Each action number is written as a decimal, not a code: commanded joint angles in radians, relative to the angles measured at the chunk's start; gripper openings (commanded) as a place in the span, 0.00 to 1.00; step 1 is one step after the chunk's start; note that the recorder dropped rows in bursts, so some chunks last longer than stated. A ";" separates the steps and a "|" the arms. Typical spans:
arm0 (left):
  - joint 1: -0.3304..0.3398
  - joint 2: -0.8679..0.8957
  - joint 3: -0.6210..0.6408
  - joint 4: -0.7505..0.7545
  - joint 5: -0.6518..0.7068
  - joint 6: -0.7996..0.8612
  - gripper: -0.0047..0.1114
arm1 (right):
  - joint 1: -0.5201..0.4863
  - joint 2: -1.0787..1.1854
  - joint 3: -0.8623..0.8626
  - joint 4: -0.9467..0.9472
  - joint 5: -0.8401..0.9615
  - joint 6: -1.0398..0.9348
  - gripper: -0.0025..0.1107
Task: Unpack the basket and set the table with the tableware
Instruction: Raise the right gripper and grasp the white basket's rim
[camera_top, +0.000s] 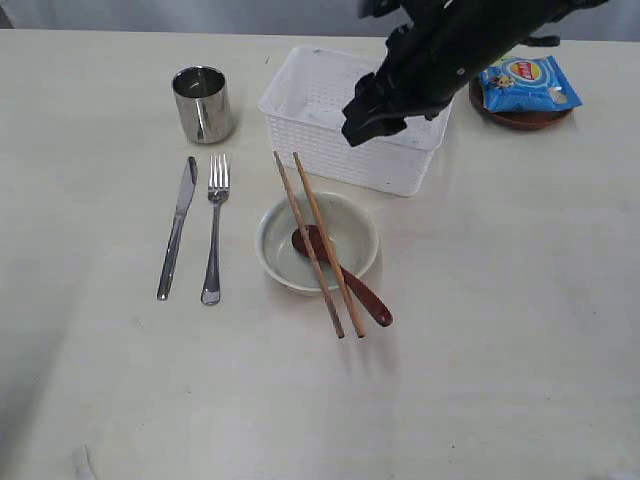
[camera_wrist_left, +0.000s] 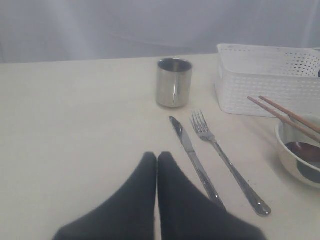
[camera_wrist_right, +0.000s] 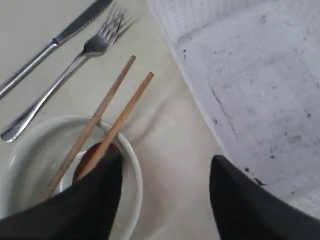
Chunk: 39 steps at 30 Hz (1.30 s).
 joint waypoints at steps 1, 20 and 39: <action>-0.006 -0.003 0.003 0.000 -0.002 -0.003 0.04 | 0.000 0.075 -0.032 -0.009 -0.045 -0.042 0.49; -0.006 -0.003 0.003 0.000 -0.002 -0.003 0.04 | 0.000 0.222 -0.142 -0.135 -0.074 -0.052 0.22; -0.006 -0.003 0.003 0.004 -0.002 -0.003 0.04 | -0.016 0.107 -0.482 -0.448 -0.080 0.125 0.02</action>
